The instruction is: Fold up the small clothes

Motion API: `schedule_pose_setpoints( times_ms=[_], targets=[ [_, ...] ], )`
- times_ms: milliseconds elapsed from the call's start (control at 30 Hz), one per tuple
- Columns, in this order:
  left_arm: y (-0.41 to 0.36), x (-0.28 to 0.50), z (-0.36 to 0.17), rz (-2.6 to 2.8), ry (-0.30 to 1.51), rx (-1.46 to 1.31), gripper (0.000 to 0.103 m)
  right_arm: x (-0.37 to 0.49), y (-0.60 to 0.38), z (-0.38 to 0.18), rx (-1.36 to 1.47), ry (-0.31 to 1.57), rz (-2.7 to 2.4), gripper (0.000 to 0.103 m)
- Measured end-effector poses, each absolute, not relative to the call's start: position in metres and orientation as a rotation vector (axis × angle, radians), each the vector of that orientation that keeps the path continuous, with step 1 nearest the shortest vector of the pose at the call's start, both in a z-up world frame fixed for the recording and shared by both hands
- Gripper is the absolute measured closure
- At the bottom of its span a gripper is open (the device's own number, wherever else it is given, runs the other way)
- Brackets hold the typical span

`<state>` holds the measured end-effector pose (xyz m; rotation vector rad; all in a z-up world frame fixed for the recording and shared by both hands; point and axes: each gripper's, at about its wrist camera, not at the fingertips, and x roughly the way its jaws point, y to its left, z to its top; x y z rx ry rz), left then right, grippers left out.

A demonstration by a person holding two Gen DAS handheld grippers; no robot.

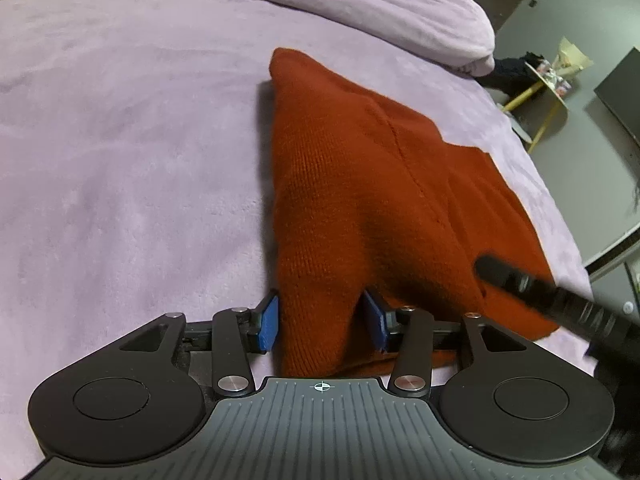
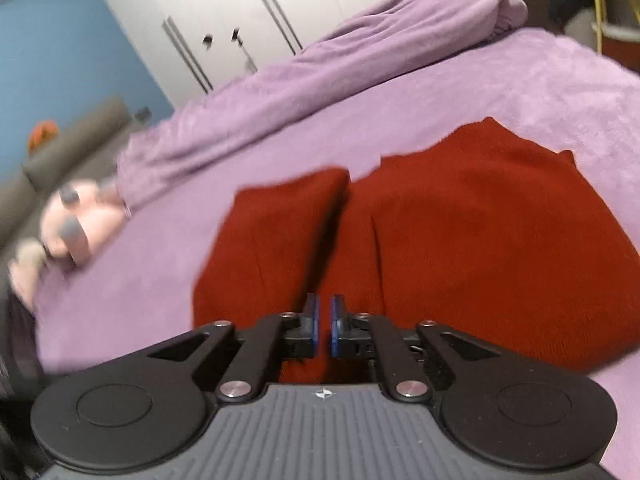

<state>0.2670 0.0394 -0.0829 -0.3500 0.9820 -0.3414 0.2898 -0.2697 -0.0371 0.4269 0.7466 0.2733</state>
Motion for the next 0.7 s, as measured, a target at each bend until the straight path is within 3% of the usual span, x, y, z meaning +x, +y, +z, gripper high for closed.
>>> schedule_pose_setpoints(
  times_ms=[100, 200, 300, 333, 567, 700],
  targets=[
    [0.037, 0.265, -0.084, -0.341, 0.976, -0.34, 0.052, 0.32, -0.269, -0.041, 0.52, 0.802, 0.332, 0.075],
    [0.034, 0.264, -0.081, -0.35, 0.973, -0.316, 0.051, 0.336, -0.264, -0.041, 0.512, 0.808, 0.31, 0.073],
    [0.034, 0.267, -0.082, -0.356, 0.978, -0.317, 0.048, 0.339, -0.275, -0.037, 0.514, 0.768, 0.252, 0.05],
    [0.035, 0.267, -0.082, -0.359, 0.977, -0.319, 0.048, 0.34, -0.279, -0.039, 0.519, 0.775, 0.235, 0.047],
    [0.029, 0.266, -0.082, -0.343, 0.967, -0.306, 0.048, 0.365, -0.287, -0.071, 0.747, 0.866, 0.323, 0.044],
    [0.029, 0.265, -0.082, -0.346, 0.965, -0.294, 0.047, 0.376, -0.26, -0.06, 0.655, 0.845, 0.371, 0.044]
  ],
)
